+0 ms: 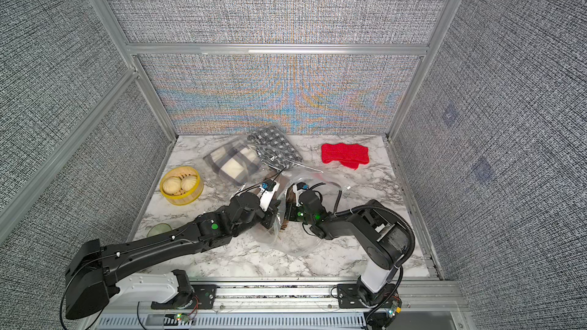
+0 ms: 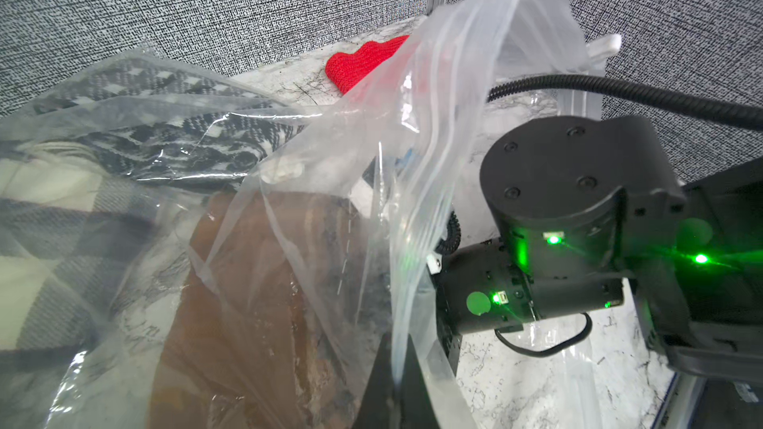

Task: Take the scarf out of the vacuum bag
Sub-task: Take out the scarf from the vacuum bag.

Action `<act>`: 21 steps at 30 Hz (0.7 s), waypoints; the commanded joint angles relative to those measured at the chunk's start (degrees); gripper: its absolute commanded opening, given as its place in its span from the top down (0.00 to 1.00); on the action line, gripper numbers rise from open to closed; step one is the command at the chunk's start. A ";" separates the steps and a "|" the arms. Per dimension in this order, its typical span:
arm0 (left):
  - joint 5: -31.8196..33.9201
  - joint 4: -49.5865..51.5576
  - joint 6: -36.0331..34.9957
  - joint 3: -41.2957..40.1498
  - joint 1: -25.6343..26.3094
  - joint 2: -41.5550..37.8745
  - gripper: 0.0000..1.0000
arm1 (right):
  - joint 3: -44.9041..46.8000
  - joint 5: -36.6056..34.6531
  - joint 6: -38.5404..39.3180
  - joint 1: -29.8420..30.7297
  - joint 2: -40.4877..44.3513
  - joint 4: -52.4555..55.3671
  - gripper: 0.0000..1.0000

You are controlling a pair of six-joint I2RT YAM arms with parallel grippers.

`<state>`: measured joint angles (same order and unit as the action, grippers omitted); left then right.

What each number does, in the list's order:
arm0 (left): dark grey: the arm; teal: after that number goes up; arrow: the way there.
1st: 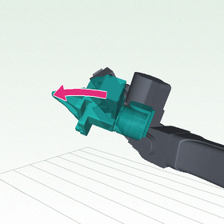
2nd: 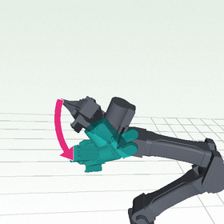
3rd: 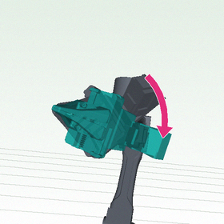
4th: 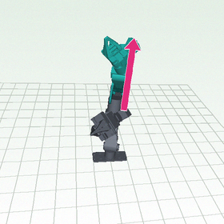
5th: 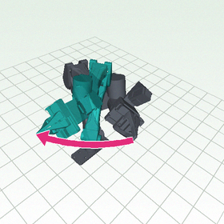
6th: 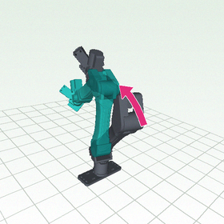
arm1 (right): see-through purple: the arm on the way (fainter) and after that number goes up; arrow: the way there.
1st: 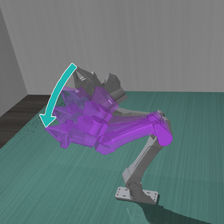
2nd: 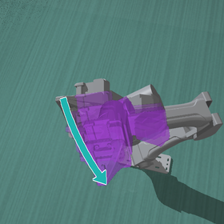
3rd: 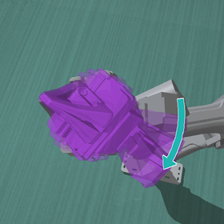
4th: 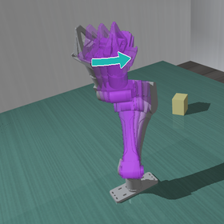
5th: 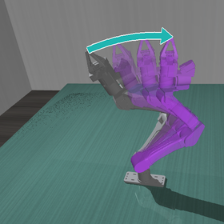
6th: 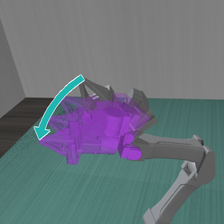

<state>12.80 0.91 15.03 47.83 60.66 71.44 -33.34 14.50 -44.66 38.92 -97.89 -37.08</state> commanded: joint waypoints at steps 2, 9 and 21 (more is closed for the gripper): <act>-1.32 -1.80 0.13 -0.07 -0.01 -0.33 1.00 | 0.11 0.69 -1.10 1.52 -1.61 1.44 0.14; -2.42 -1.61 1.07 -0.66 -0.02 -1.30 1.00 | -3.15 -13.41 1.93 5.39 1.89 19.11 0.13; -2.26 -2.49 1.74 -1.35 0.05 -1.83 1.00 | -9.90 -3.93 -0.61 4.94 -14.39 -0.44 0.50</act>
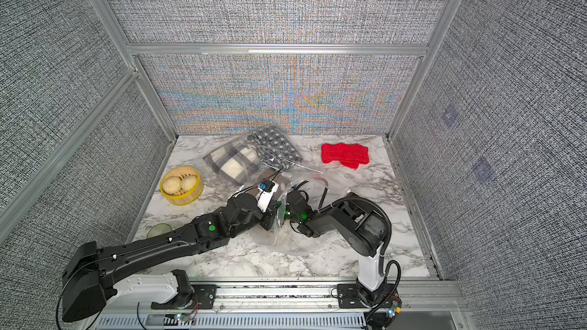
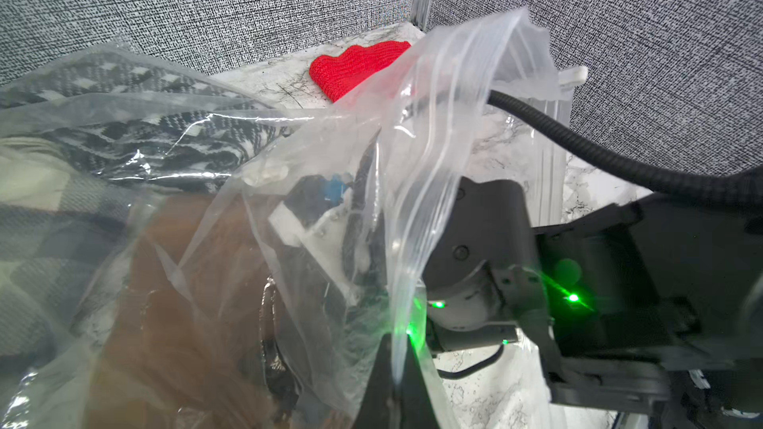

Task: Take the scarf out of the vacuum bag
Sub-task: Take out the scarf from the vacuum bag.

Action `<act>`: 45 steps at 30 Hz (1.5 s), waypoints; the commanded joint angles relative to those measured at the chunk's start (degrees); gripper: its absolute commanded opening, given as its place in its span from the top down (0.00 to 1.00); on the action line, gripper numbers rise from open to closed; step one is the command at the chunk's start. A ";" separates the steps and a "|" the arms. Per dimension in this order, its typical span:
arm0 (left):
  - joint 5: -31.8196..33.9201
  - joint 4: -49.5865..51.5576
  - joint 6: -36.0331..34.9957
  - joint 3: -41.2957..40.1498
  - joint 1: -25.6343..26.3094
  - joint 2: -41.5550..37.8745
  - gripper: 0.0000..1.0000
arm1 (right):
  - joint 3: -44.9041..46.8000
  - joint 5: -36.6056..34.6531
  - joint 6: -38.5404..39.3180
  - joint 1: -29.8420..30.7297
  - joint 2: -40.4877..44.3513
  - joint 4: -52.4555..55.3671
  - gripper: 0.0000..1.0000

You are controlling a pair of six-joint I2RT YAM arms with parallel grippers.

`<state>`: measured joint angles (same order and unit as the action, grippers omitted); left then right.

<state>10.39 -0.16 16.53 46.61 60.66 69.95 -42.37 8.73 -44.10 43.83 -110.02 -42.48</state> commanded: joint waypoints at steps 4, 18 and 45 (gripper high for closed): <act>1.78 -1.24 0.07 -0.86 -0.02 -0.83 1.00 | -1.09 1.10 -0.57 -0.22 -2.11 3.89 0.95; 8.66 -2.64 1.61 -2.80 -0.02 1.77 1.00 | 14.74 -2.76 3.79 -2.08 19.40 16.18 1.00; -1.08 -5.10 7.63 1.91 0.00 20.68 1.00 | 21.43 -0.57 5.97 -15.42 39.51 35.87 0.14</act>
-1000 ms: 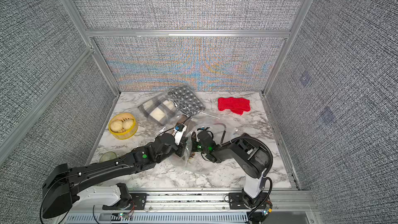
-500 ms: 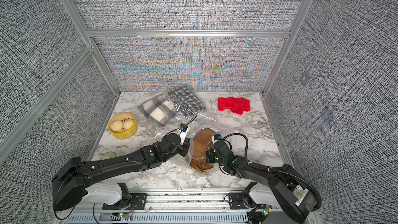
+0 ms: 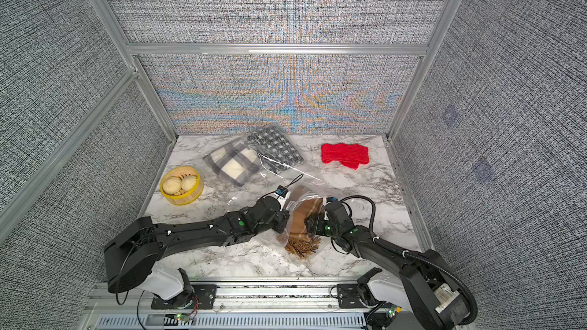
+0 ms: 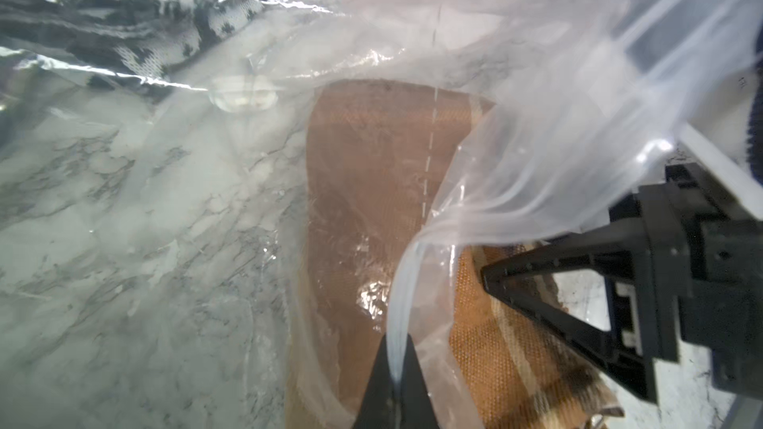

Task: Take the scarf out of the vacuum bag
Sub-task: Take out the scarf from the vacuum bag.

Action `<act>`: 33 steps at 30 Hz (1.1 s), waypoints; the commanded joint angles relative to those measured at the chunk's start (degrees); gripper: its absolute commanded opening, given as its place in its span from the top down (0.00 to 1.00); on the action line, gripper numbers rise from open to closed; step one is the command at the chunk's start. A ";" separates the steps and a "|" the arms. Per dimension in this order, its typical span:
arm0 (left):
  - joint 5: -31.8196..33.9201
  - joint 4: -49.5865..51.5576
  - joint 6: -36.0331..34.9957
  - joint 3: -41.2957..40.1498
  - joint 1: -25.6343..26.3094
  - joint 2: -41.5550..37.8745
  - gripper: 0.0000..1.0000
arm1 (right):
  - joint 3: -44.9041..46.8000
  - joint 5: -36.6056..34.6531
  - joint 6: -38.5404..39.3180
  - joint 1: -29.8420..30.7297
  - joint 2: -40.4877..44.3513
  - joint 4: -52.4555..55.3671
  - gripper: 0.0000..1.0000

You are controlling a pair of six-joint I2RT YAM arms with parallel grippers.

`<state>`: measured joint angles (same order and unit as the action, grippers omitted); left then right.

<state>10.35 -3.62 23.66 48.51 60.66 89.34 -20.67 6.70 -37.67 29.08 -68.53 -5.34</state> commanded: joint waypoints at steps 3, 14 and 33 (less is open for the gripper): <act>-1.67 -3.07 0.99 -0.24 -0.02 4.27 1.00 | -0.01 1.74 -0.91 -0.91 -4.71 -4.37 0.13; -4.03 -9.36 3.40 -3.48 -0.18 12.47 1.00 | 1.31 5.70 -4.73 3.89 -17.80 -25.19 0.15; 1.51 -1.85 0.35 3.53 -0.68 11.50 1.00 | 0.17 6.08 1.19 -1.81 -2.21 -0.69 1.00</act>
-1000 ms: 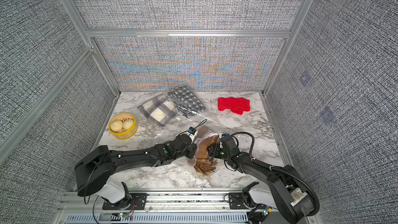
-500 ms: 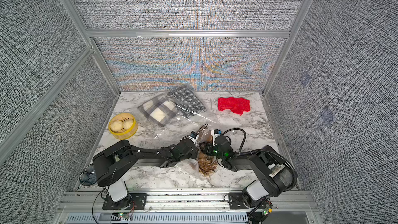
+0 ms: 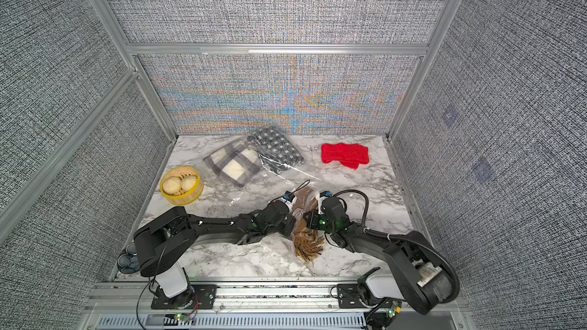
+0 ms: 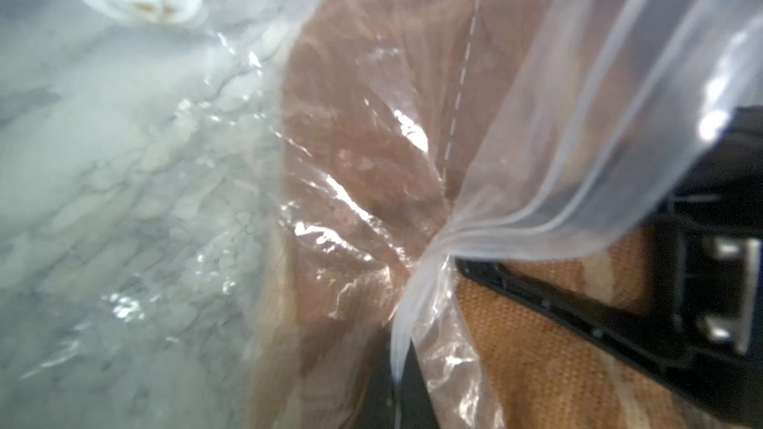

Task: Take the scarf out of the vacuum bag
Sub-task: Take out the scarf from the vacuum bag.

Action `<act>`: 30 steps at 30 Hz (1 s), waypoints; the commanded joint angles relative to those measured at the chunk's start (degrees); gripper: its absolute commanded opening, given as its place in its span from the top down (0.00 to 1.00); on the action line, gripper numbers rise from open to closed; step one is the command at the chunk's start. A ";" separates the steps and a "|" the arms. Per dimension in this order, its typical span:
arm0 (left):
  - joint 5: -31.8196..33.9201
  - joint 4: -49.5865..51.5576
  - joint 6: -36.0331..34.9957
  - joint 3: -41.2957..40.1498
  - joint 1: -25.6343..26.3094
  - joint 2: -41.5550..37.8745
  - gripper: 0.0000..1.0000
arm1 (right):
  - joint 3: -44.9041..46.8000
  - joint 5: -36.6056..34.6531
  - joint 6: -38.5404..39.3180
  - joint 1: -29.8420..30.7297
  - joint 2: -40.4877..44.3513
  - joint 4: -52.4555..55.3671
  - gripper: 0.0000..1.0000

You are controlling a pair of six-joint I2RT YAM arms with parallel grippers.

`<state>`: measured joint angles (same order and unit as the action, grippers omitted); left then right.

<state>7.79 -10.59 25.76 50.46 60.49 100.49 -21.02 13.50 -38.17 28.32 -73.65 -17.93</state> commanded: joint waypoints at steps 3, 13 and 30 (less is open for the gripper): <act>3.90 6.06 -2.27 4.67 -1.25 2.08 1.00 | 1.03 -0.83 2.17 -2.19 6.67 17.03 1.00; 3.83 7.96 -3.17 11.91 -2.95 8.93 1.00 | 2.12 -6.65 2.83 -2.79 19.33 28.08 1.00; 5.62 4.27 -3.57 9.42 -12.40 13.80 1.00 | -14.15 3.75 5.67 -3.92 -12.14 12.43 1.00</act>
<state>10.41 -9.10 22.76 61.19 49.28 114.17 -32.38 14.11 -33.71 23.66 -82.76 -3.18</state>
